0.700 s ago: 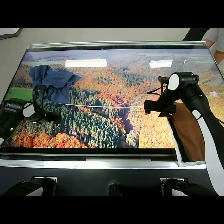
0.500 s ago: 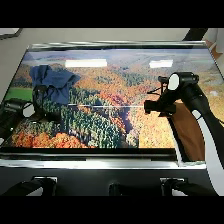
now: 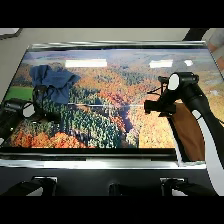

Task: Fold the shirts.

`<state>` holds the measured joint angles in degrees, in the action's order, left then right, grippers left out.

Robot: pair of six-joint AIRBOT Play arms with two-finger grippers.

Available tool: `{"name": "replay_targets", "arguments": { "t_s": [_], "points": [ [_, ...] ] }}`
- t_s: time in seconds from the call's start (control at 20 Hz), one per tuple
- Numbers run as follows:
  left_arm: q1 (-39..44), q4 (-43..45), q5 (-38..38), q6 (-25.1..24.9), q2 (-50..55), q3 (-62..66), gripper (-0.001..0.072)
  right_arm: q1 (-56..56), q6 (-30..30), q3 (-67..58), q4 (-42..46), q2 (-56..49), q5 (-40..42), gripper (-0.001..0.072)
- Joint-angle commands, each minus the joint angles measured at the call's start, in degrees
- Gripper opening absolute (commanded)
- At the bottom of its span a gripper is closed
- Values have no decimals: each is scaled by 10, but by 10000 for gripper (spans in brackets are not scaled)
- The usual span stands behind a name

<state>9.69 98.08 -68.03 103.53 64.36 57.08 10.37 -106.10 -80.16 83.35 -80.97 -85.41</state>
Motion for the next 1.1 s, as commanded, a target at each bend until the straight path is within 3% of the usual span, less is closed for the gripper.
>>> {"name": "replay_targets", "arguments": {
  "t_s": [0.0, 0.35, 0.5, 0.55, 0.6, 0.7, 0.85, 0.95, 1.05],
  "points": [
    [0, 0, 0, 0, 0, 0, 699, 1, 0, 0, 0, 0, 0, 675],
    [0, -51, 81, 0, 12, 0, 699, 1, 0, 0, 1, 0, 66, 676],
    [-21, -42, 253, 0, 32, 26, 710, 1, 0, 0, 0, 0, 127, 676],
    [-56, -35, 280, 7, 61, 74, 708, 1, 0, 0, -1, 0, 145, 676],
    [-105, -37, 265, 38, 103, 135, 707, 1, 0, 0, -1, 0, 154, 675],
    [-216, -94, 162, 101, 205, 272, 707, 1, 0, 0, -2, 0, 153, 675],
    [-347, -281, 60, 80, 329, 366, 708, 1, 0, 0, -2, 0, 153, 674],
    [-389, -372, 64, 67, 374, 355, 709, 1, 0, 0, -3, 0, 153, 674],
    [-389, -402, 103, 57, 399, 338, 710, 1, 0, 0, -3, 0, 154, 674]
  ]
}}
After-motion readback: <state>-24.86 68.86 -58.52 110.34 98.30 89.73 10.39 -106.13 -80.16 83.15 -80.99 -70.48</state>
